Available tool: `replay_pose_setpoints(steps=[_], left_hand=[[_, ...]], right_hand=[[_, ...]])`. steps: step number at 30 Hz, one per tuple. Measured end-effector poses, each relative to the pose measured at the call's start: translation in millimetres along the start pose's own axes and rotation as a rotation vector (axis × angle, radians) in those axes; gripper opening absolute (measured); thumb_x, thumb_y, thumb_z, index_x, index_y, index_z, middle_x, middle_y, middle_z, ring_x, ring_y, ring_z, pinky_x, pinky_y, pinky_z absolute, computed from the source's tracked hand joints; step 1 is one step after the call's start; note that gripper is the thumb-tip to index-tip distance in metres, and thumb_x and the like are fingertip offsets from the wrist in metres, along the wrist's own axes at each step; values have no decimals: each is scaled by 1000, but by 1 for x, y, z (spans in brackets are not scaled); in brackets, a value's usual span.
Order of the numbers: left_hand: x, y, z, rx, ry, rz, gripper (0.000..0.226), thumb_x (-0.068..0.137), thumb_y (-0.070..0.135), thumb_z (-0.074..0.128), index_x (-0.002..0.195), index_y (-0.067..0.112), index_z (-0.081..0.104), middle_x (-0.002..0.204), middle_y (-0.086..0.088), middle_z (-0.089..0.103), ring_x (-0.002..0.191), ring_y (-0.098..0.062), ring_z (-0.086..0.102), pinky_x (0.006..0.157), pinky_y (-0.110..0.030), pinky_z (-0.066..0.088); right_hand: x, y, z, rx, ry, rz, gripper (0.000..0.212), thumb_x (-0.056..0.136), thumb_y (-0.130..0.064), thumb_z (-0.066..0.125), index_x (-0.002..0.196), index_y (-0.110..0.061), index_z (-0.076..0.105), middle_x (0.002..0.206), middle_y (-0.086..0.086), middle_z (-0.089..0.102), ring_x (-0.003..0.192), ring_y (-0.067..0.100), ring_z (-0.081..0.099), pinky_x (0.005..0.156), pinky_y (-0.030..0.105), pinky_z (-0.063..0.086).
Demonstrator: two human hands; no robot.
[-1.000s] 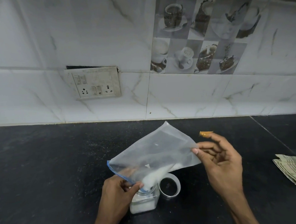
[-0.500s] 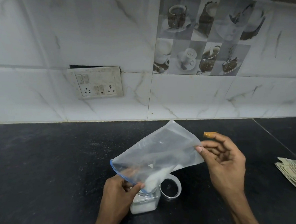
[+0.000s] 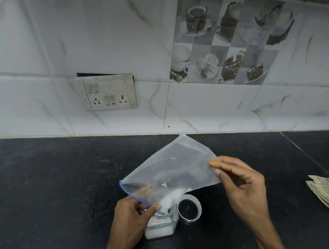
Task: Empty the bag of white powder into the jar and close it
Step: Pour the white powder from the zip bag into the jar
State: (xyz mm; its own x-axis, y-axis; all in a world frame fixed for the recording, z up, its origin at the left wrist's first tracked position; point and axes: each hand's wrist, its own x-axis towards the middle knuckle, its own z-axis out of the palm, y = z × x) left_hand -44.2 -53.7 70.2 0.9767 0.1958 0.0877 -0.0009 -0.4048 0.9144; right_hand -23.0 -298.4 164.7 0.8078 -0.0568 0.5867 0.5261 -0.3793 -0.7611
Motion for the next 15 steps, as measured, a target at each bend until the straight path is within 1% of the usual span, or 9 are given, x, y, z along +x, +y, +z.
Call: replay_pose_setpoints(steps=[3, 4, 6, 7, 9, 11, 12, 13, 15], left_hand=[[0, -1, 0, -4, -7, -6, 17, 62, 20, 91, 61, 19, 75, 57, 10, 72, 48, -9, 62, 50, -24, 51], [0, -1, 0, -12, -5, -4, 16, 62, 19, 91, 62, 19, 75, 58, 10, 72, 48, -8, 62, 50, -23, 51], [0, 0, 0, -14, -4, 9, 16, 63, 19, 91, 62, 18, 75, 58, 11, 72, 47, -3, 59, 49, -17, 47], [0, 0, 0, -11, -9, 16, 15, 63, 19, 91, 62, 18, 76, 57, 10, 71, 46, -2, 57, 47, -14, 44], [0, -1, 0, -11, -10, 19, 14, 63, 20, 91, 63, 18, 77, 56, 10, 71, 46, -2, 56, 47, -14, 44], [0, -3, 1, -12, 1, 10, 15, 63, 22, 91, 63, 18, 77, 58, 9, 72, 49, -5, 61, 49, -20, 49], [0, -4, 1, -15, -1, 5, 15, 63, 23, 91, 63, 19, 77, 59, 9, 73, 52, -8, 65, 52, -25, 53], [1, -5, 1, -16, -7, 3, 15, 63, 23, 91, 64, 19, 77, 61, 9, 74, 55, -11, 68, 54, -28, 55], [1, -6, 2, -14, -16, 2, 15, 64, 24, 90, 66, 17, 77, 62, 9, 75, 57, -14, 70, 55, -32, 57]], right_hand=[[-1, 1, -3, 47, -53, 54, 44, 78, 19, 72, 107, -14, 75, 114, -8, 72, 112, 7, 68, 88, 16, 56], [-1, 1, -4, 76, -63, 85, 48, 77, 21, 72, 109, -15, 74, 117, -7, 71, 112, 8, 68, 86, 18, 58], [-2, 0, -4, 135, -67, 166, 51, 77, 21, 71, 111, -17, 72, 120, -5, 71, 110, 10, 71, 82, 22, 60], [-2, -2, -4, 152, -52, 202, 51, 77, 19, 72, 113, -18, 70, 118, -4, 73, 106, 11, 72, 82, 22, 60], [-2, -5, -3, 134, -5, 250, 54, 78, 14, 75, 115, -24, 65, 104, -1, 78, 94, 9, 75, 80, 17, 59], [-4, -8, -1, 79, 21, 271, 53, 77, 7, 78, 112, -29, 62, 86, -2, 80, 83, 6, 76, 77, 12, 57], [-5, -9, 0, 42, 22, 266, 51, 77, 3, 80, 110, -31, 62, 81, -3, 79, 81, 5, 76, 76, 12, 57], [-7, -9, 2, 8, 16, 259, 49, 76, -1, 81, 109, -32, 63, 78, -4, 79, 80, 5, 76, 77, 14, 57], [-8, -8, 2, -11, 8, 275, 47, 78, -6, 81, 109, -35, 62, 80, -4, 80, 80, 8, 76, 78, 18, 58]])
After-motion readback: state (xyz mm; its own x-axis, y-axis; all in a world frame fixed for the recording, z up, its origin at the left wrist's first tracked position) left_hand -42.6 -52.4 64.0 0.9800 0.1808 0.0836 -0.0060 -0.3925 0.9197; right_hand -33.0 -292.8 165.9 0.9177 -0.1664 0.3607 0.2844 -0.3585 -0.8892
